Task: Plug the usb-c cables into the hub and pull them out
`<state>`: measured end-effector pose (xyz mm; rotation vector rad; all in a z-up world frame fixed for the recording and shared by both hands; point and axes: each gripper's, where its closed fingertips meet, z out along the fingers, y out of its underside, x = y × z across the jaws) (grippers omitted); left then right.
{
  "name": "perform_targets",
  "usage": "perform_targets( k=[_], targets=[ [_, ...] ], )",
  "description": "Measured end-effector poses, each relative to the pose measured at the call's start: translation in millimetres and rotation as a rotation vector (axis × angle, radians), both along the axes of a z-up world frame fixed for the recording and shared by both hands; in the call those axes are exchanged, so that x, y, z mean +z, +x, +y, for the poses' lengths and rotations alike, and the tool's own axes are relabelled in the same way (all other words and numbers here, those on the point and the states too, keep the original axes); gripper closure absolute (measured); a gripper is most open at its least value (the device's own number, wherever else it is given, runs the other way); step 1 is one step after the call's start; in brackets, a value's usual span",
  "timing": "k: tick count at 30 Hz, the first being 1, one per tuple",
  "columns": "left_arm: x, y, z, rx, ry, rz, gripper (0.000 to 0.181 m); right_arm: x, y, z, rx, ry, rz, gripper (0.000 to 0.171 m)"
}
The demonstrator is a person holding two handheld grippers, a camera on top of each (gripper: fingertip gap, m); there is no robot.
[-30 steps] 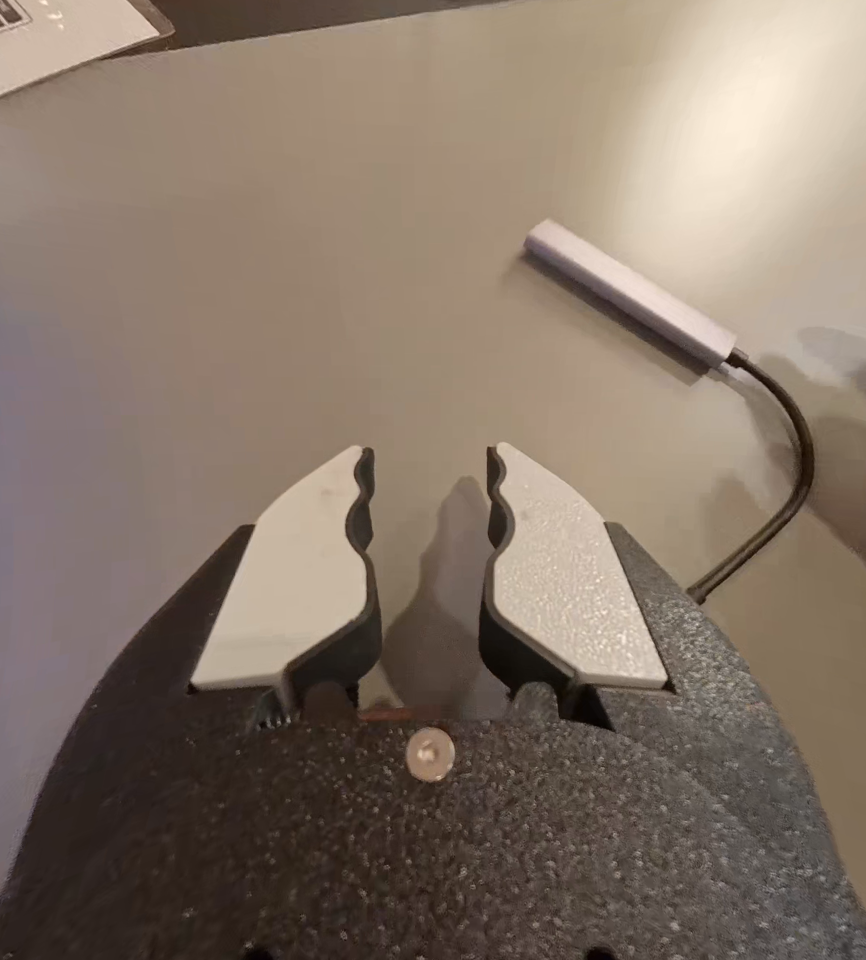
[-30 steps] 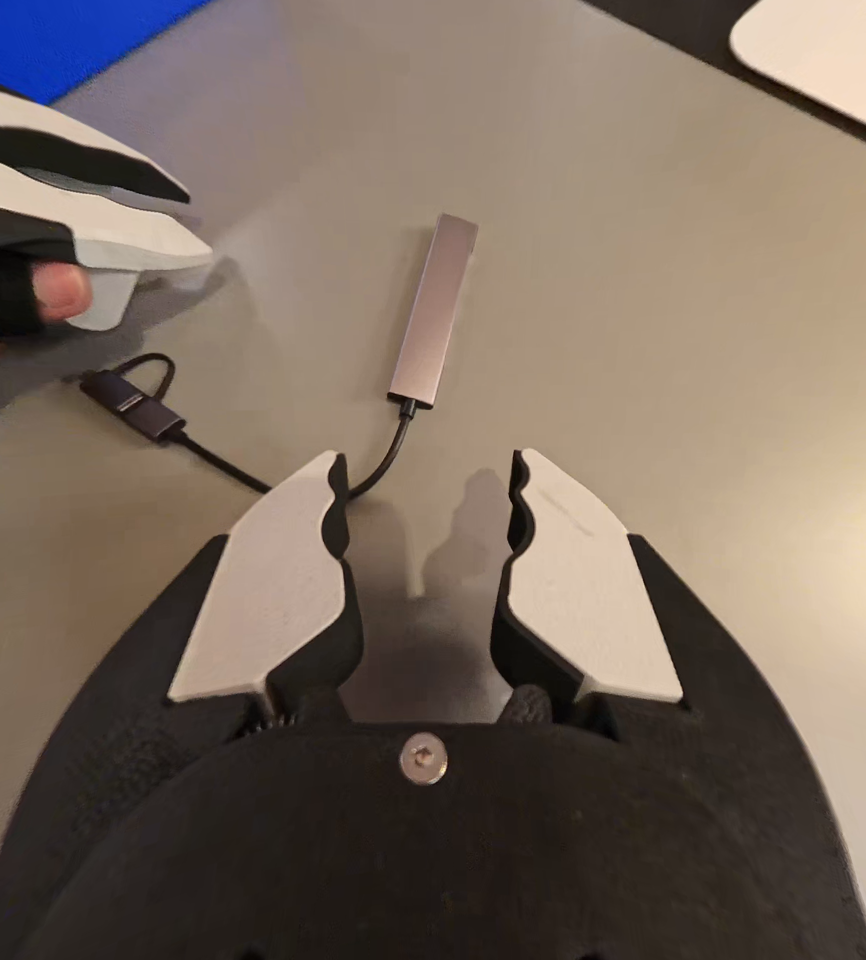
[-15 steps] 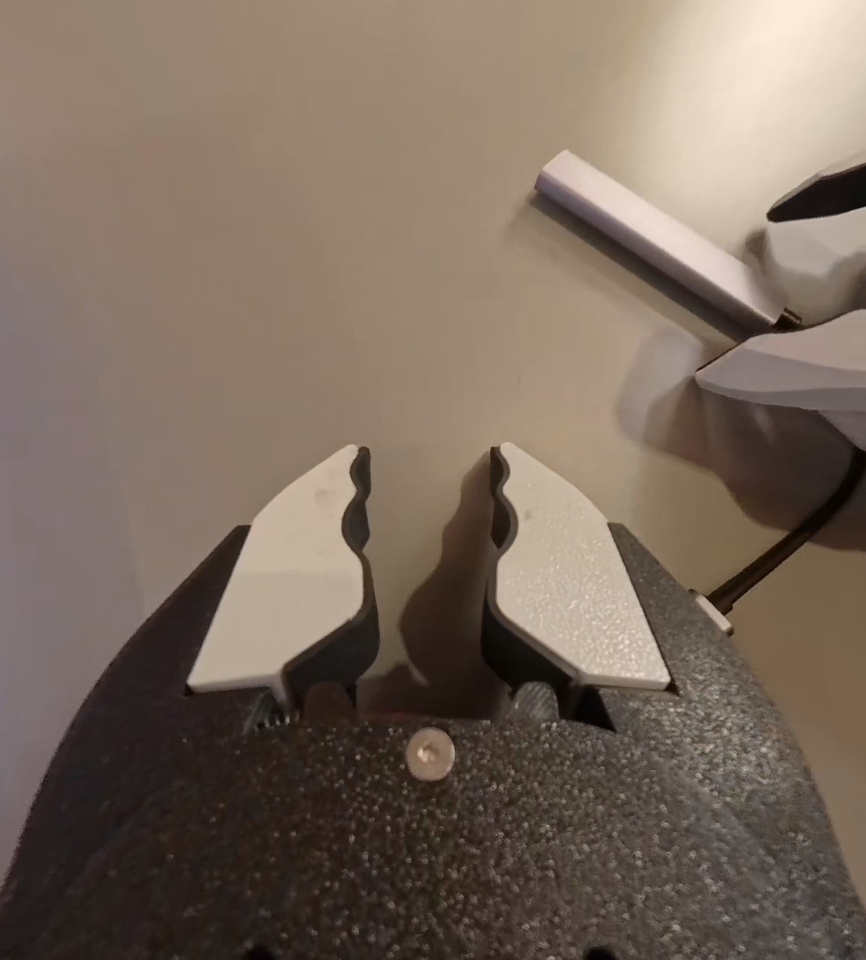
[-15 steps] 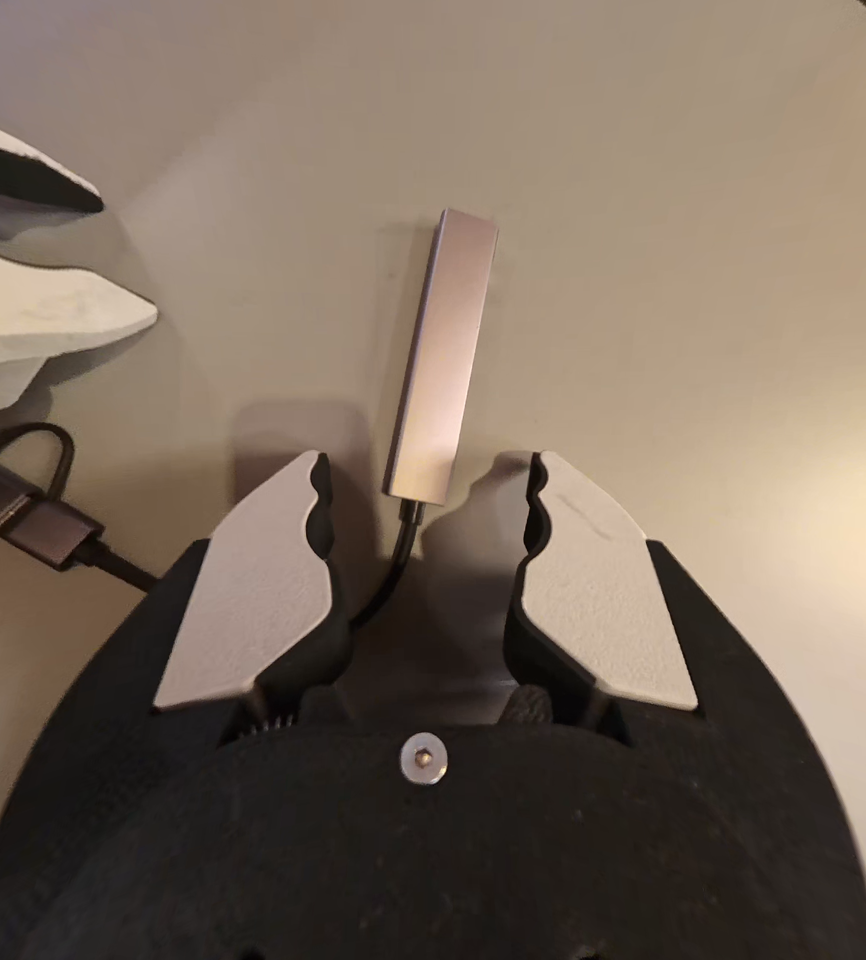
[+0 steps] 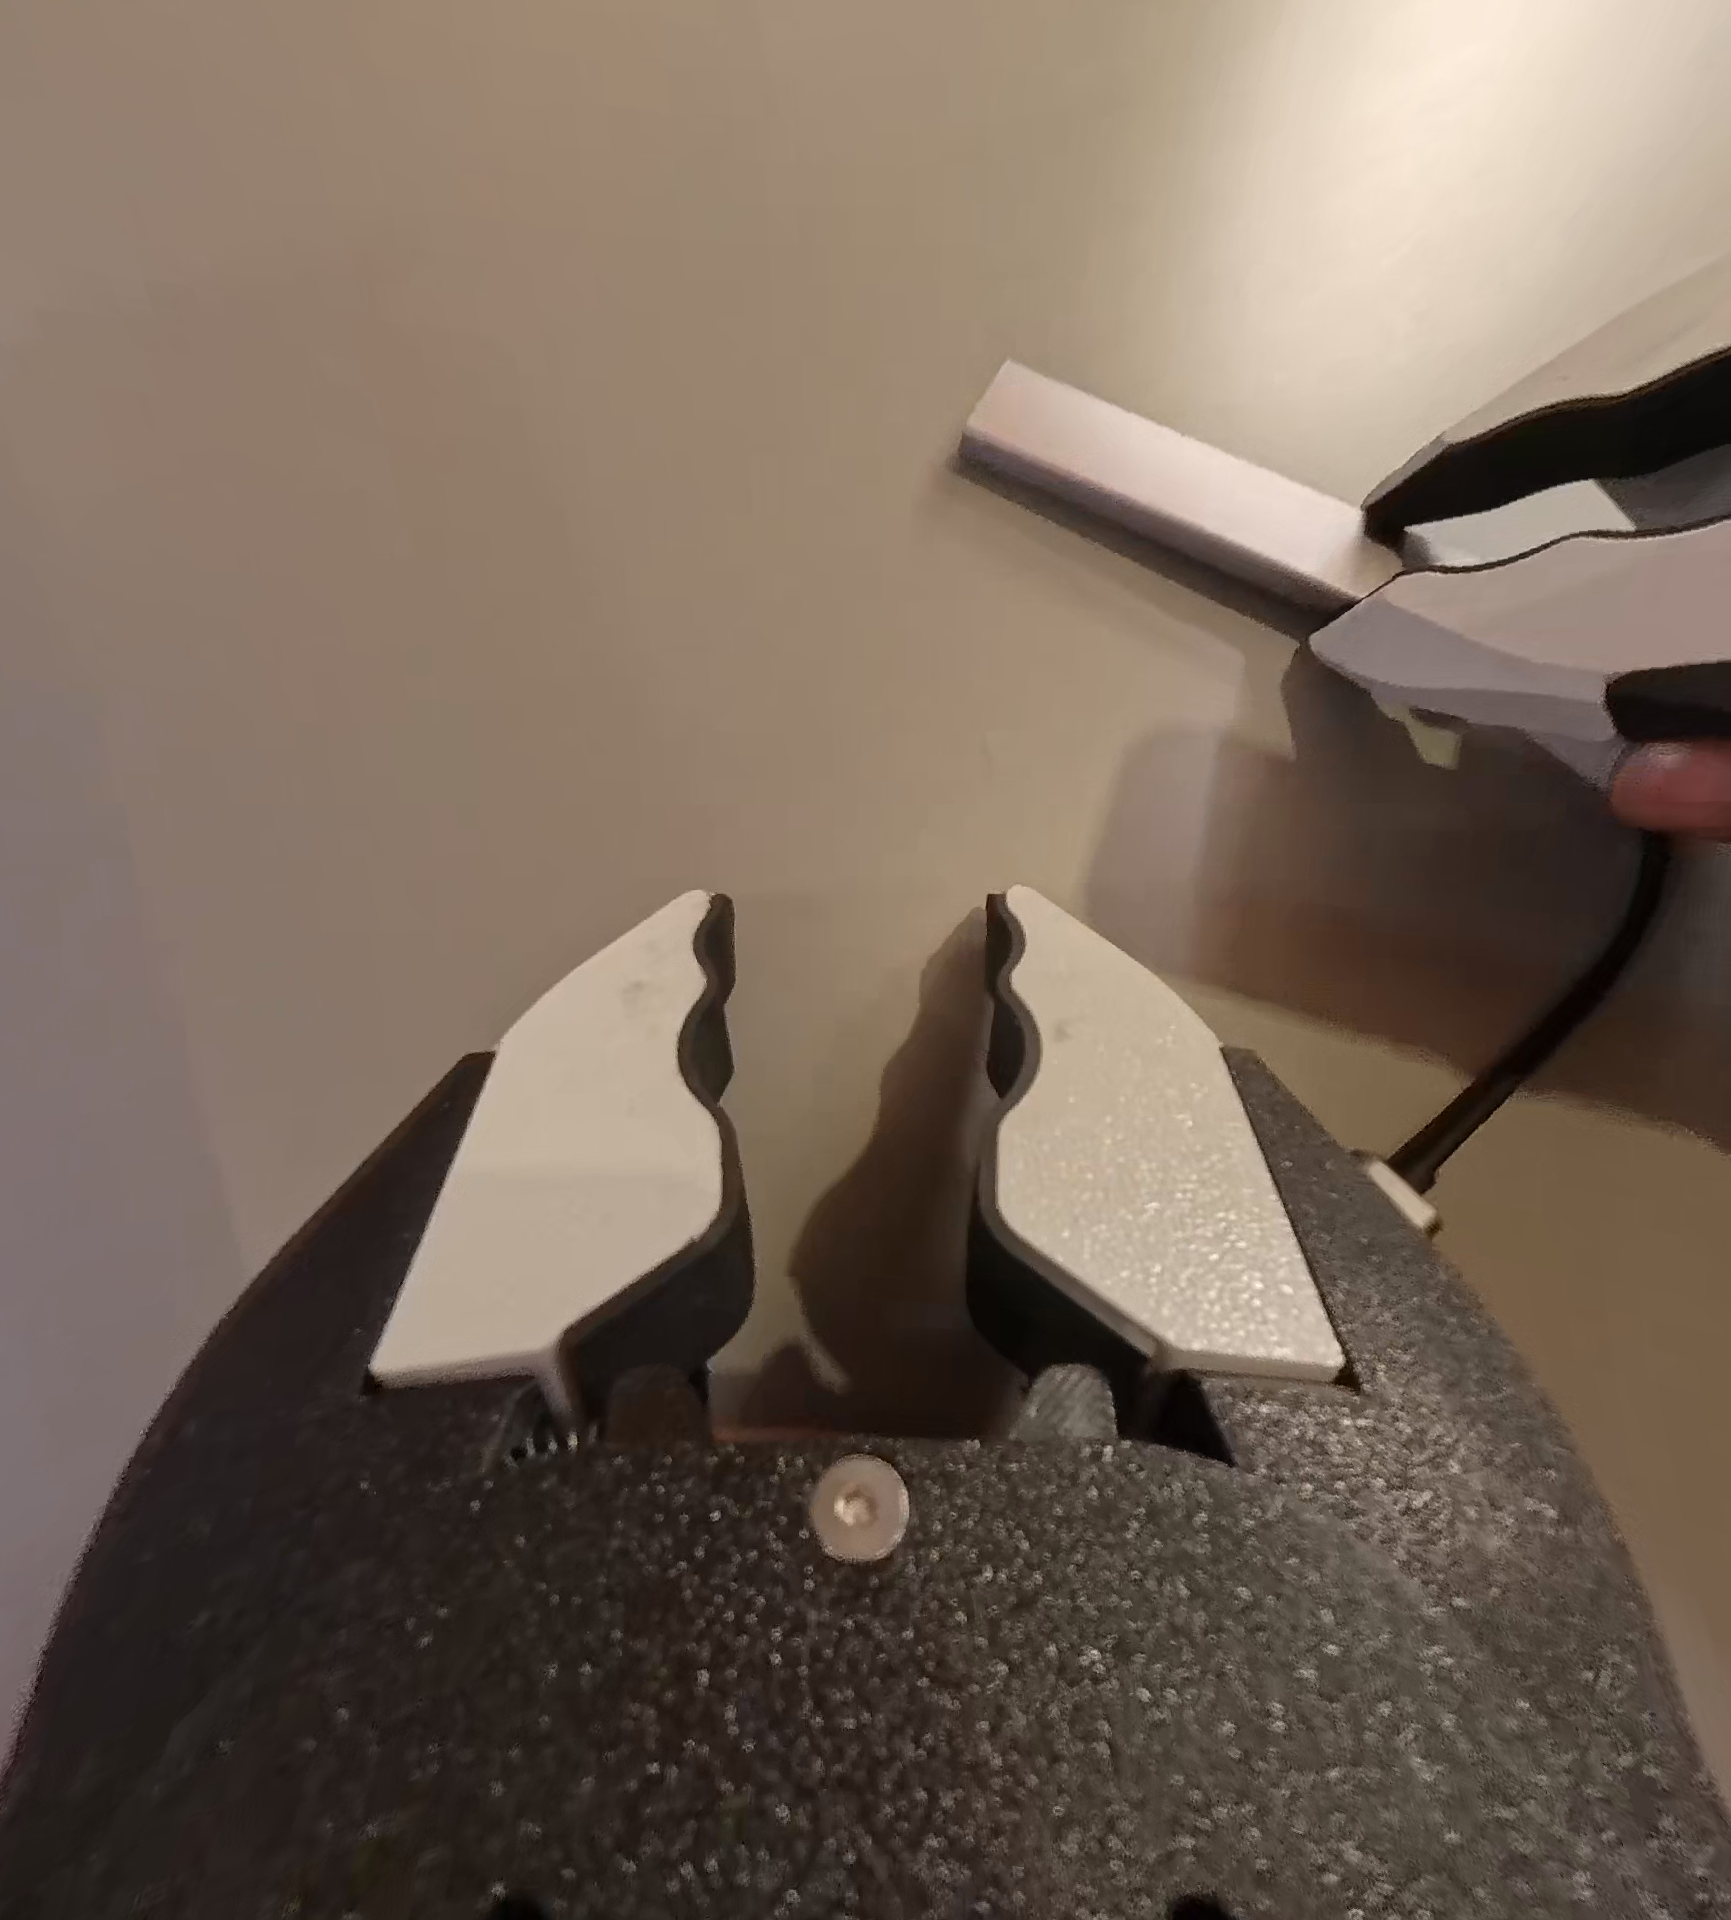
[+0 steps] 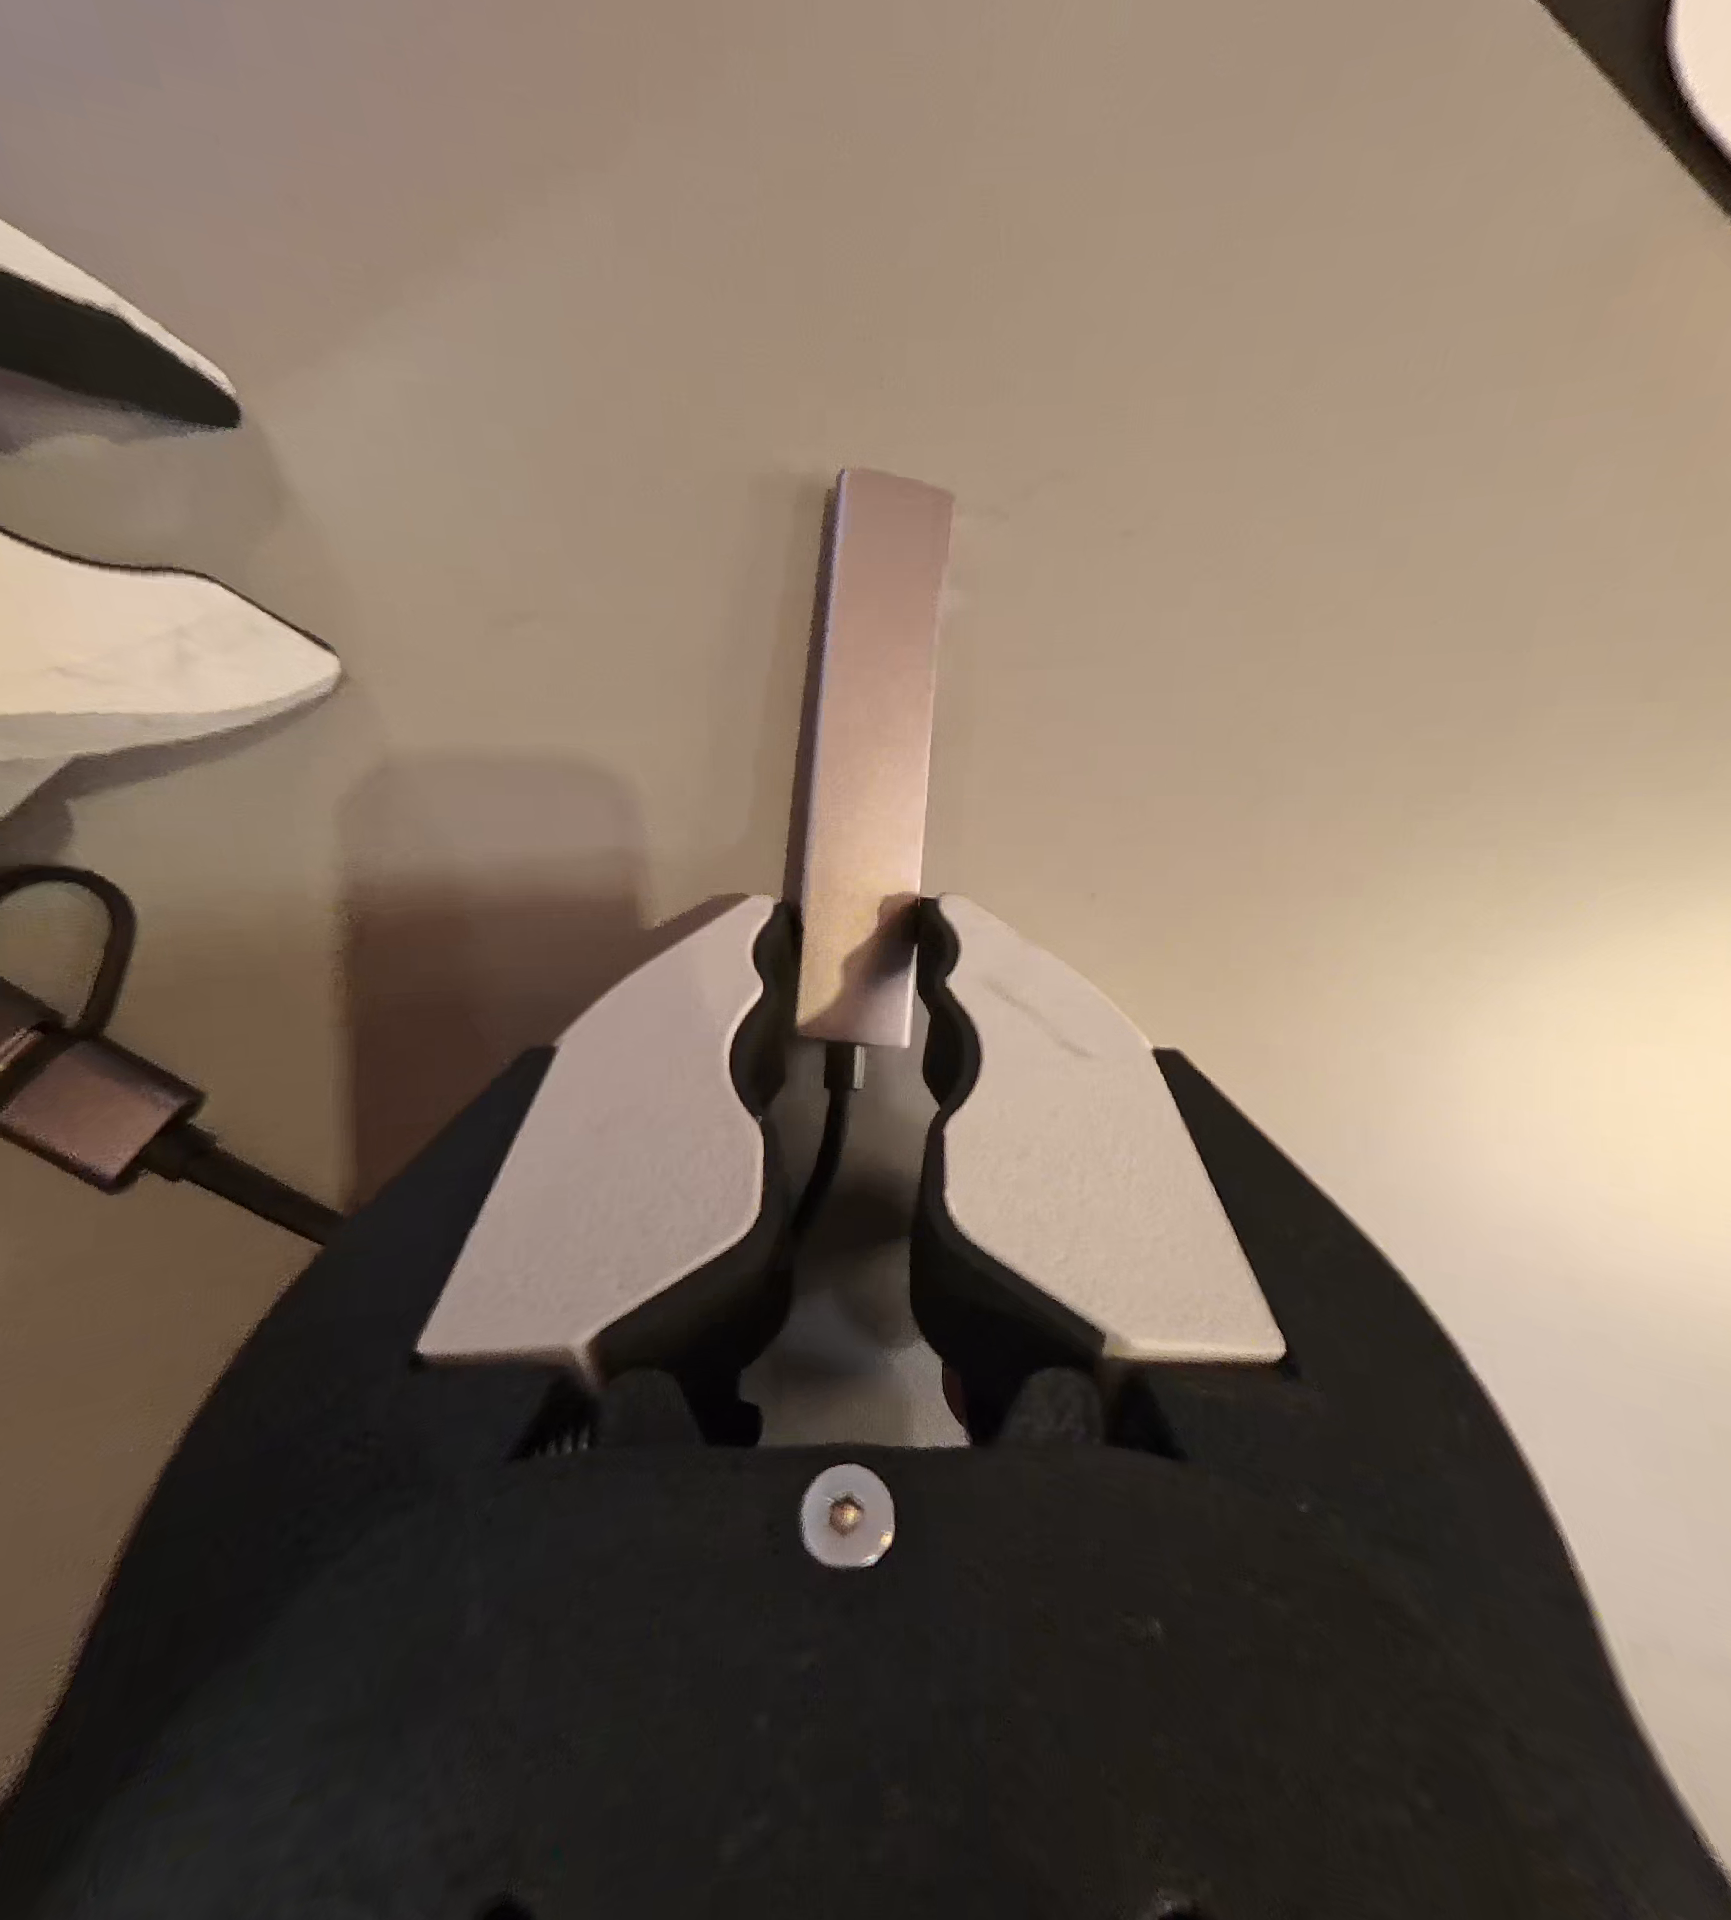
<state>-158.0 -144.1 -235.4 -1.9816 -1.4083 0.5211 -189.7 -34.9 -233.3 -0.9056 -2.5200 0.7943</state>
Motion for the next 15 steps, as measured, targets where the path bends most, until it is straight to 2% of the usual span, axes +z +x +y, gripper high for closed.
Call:
perform_targets(
  k=[6, 15],
  targets=[
    [3, 2, 2, -0.018, 0.081, -0.008, 0.136, 29, 2, 36, -0.012, -0.036, 0.128, 0.149],
    [1, 3, 7, -0.061, 0.039, -0.004, 0.137, 101, 5, 158, -0.132, 0.045, 0.335, 0.148]
  ],
)
